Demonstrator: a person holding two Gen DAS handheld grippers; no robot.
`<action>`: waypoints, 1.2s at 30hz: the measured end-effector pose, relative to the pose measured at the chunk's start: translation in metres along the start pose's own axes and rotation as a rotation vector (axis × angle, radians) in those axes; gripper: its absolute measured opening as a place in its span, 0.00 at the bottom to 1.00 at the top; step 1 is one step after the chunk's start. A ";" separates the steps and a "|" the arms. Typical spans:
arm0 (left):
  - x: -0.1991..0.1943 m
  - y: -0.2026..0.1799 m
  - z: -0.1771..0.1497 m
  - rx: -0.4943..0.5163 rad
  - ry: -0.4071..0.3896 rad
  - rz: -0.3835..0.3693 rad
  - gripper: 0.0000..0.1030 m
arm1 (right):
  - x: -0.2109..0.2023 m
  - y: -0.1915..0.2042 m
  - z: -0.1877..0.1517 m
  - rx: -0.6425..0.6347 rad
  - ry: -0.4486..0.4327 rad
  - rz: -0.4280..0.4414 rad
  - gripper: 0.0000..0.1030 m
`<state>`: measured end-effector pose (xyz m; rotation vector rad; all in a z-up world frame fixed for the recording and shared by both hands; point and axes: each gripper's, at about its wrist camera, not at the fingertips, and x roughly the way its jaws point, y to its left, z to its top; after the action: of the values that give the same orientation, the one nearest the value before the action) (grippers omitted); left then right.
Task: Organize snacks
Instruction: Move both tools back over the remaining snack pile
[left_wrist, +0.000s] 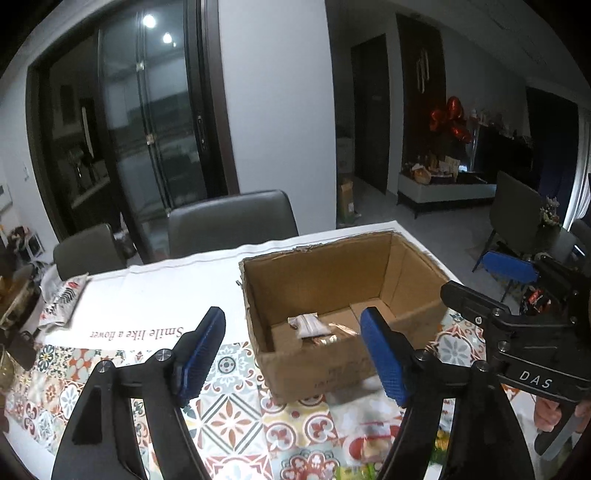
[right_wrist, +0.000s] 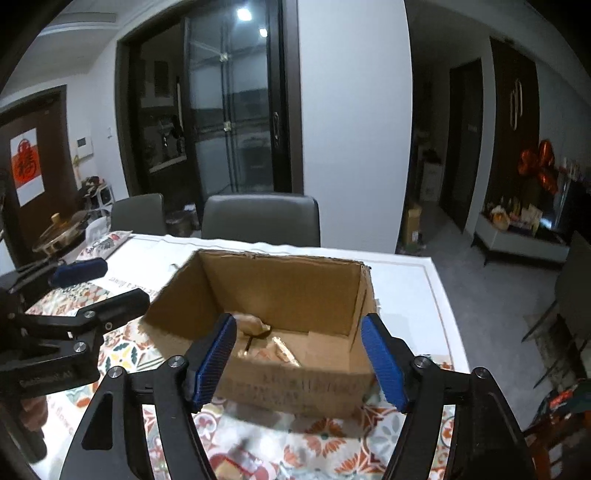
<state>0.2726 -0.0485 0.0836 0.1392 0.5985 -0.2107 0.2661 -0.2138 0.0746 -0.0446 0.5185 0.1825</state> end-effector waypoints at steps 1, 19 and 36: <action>-0.009 -0.002 -0.005 0.002 -0.009 -0.006 0.73 | -0.008 0.001 -0.002 -0.002 -0.013 -0.006 0.70; -0.088 -0.013 -0.097 0.004 -0.042 -0.021 0.73 | -0.105 0.023 -0.083 0.028 -0.056 -0.073 0.78; -0.081 -0.028 -0.180 -0.028 0.061 -0.022 0.72 | -0.115 0.028 -0.162 0.069 0.031 -0.152 0.78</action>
<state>0.1031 -0.0283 -0.0189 0.1120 0.6640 -0.2196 0.0838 -0.2193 -0.0087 -0.0198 0.5497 0.0154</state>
